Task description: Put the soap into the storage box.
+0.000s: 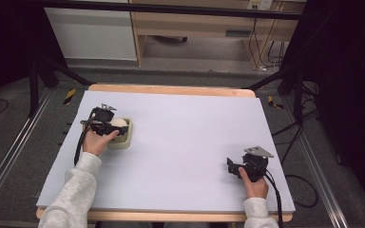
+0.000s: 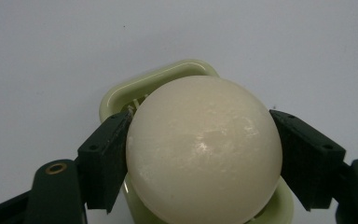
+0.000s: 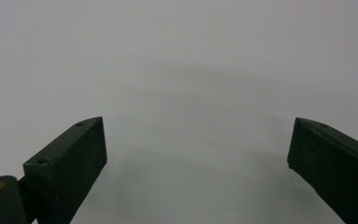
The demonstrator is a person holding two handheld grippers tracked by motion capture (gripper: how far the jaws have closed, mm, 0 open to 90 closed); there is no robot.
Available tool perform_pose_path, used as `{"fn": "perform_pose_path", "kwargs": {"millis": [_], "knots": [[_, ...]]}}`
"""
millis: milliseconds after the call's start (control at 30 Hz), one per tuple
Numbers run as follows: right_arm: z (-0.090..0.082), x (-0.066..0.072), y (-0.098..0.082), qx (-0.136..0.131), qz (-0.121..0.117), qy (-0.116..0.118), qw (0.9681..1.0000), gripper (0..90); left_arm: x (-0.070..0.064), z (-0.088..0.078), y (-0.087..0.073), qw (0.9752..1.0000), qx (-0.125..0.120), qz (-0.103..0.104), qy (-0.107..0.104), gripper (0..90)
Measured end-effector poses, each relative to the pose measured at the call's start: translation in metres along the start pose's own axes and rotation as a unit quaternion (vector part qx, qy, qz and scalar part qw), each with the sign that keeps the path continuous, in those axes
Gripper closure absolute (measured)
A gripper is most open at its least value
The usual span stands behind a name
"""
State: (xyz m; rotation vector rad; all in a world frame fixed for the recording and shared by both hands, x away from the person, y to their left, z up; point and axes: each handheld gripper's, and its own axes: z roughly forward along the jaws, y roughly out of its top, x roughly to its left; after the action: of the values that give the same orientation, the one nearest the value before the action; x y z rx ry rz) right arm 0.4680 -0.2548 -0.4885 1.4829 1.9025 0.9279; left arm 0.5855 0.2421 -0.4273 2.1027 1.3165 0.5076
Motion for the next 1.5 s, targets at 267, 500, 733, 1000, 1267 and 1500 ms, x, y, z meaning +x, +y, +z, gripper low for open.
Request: {"fn": "perform_pose_path", "kwargs": {"millis": [267, 500, 733, 1000, 1267, 1500], "knots": [[0.0, 0.0, 0.0, 0.001, 0.002, 0.0, 1.0, 4.9, 0.0, 0.004, -0.002, 1.0, 0.005, -0.001, -0.001, 24.1], [0.0, 0.0, 0.0, 0.001, -0.001, 0.001, 1.0, 4.9, 0.0, 0.008, -0.003, 1.0, 0.009, -0.002, -0.001, 24.1], [0.0, 0.0, 0.0, 0.001, 0.001, 0.0, 1.0, 4.9, 0.0, 0.01, -0.005, 0.9999, 0.01, -0.004, -0.001, 24.1], [0.0, 0.0, 0.0, 0.001, -0.001, 0.001, 1.0, 4.9, 0.001, 0.011, -0.005, 0.9999, 0.012, -0.005, -0.002, 24.1], [0.0, 0.0, 0.0, 0.001, -0.001, 0.0, 1.0, 4.9, 0.001, 0.013, -0.007, 0.9999, 0.016, -0.007, -0.001, 24.1], [0.0, 0.0, 0.0, 0.001, 0.001, 0.001, 1.0, 4.9, 0.002, 0.014, -0.008, 0.9999, 0.015, -0.006, -0.002, 24.1]]}}
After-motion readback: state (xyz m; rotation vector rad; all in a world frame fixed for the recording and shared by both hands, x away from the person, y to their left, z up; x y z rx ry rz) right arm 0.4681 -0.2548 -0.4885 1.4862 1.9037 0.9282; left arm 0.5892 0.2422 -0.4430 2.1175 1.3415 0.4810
